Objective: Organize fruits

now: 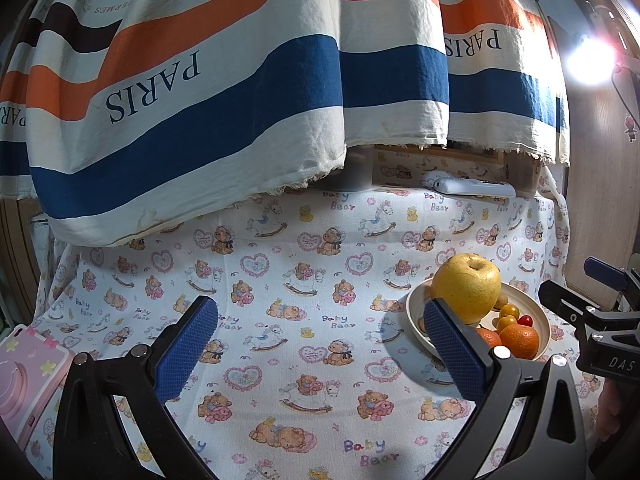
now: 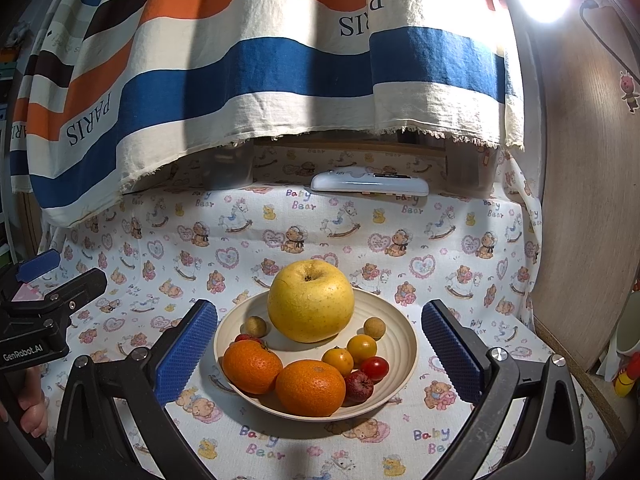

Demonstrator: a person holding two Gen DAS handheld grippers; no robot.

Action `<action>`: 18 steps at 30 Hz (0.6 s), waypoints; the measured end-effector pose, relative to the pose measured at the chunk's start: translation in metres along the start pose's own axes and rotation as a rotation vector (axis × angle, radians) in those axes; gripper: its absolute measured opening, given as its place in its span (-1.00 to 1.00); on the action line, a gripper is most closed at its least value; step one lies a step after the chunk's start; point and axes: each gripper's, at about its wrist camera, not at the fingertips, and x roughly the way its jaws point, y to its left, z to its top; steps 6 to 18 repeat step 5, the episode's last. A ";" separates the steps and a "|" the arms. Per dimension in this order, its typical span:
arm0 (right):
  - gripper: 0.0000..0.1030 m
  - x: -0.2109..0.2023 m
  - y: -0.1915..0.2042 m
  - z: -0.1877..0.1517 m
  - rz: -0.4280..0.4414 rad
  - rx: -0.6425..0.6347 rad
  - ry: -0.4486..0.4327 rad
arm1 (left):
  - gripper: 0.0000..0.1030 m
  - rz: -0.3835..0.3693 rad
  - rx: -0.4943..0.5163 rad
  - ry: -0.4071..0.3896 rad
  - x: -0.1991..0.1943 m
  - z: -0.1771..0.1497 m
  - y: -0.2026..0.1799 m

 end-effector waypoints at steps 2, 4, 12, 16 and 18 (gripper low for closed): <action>0.99 0.001 -0.001 0.000 0.001 0.004 0.004 | 0.99 0.000 0.000 0.000 0.000 0.000 0.000; 0.99 0.000 -0.001 -0.001 0.000 0.004 0.003 | 0.99 -0.001 0.000 0.001 0.001 0.000 0.000; 0.99 0.000 -0.001 -0.001 0.000 0.003 0.002 | 0.99 0.000 0.001 0.001 0.000 0.000 0.000; 0.99 0.000 -0.001 -0.001 0.000 0.003 0.002 | 0.99 0.000 0.001 0.001 0.000 0.000 0.000; 0.99 0.000 -0.001 -0.001 0.000 0.003 0.002 | 0.99 0.000 0.001 0.001 0.000 0.000 0.000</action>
